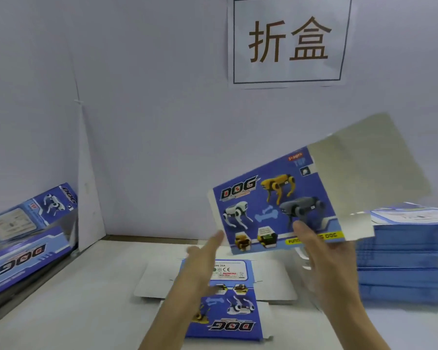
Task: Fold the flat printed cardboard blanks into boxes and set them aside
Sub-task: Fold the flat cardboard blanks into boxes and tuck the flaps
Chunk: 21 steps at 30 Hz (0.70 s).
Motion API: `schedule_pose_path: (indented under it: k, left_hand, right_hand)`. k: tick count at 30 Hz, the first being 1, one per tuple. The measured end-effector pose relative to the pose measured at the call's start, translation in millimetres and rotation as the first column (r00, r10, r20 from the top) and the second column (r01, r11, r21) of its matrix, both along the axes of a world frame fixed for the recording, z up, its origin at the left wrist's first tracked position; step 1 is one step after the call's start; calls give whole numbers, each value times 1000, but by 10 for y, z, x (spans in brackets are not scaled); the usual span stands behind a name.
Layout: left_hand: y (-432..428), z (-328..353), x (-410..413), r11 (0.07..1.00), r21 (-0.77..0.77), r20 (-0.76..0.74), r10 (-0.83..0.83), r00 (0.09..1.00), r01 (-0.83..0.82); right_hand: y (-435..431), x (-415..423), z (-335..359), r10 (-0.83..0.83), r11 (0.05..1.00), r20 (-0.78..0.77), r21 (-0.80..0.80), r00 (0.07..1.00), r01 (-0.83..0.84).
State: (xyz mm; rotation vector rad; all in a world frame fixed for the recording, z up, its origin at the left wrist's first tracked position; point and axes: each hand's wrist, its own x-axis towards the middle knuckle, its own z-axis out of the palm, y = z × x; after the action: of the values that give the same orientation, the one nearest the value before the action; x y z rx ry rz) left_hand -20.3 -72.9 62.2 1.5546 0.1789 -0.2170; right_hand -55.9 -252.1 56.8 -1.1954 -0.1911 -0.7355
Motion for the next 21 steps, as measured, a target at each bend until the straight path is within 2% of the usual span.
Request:
schedule_pose_path:
  k: [2, 3, 5, 7, 10, 14, 15, 18, 21]
  left_hand:
    - [151, 53, 67, 983, 114, 210, 117, 971, -144]
    - [224, 71, 81, 979, 145, 322, 93, 942, -146]
    - [347, 106, 61, 976, 209, 513, -51, 857, -67]
    - [392, 133, -12, 965, 242, 612, -234, 756, 103]
    - [323, 119, -119, 898, 189, 626, -422, 656, 397]
    - [269, 142, -157, 892, 61, 601, -390, 697, 447]
    - [274, 144, -151, 892, 30, 601, -377, 705, 452]
    - [286, 145, -156, 880, -65, 553, -360, 751, 470]
    - [284, 131, -164, 861, -81, 510, -396, 763, 502]
  right_hand:
    - [-42, -29, 44, -16, 999, 51, -51, 999, 19]
    - [-59, -43, 66, -17, 994, 59, -111, 998, 23]
    - [-89, -62, 80, 23, 975, 61, -220, 998, -9]
    - [-61, -86, 83, 105, 949, 46, -304, 993, -86]
    - [-33, -106, 62, 199, 931, 33, -319, 979, -178]
    - [-34, -166, 105, 277, 902, 9, -346, 961, -257]
    - [-16, -191, 125, 260, 895, 26, -382, 965, -230]
    - [21, -211, 143, 70, 858, 123, -513, 990, 3]
    - [-6, -196, 126, -8, 786, 240, -599, 971, 154]
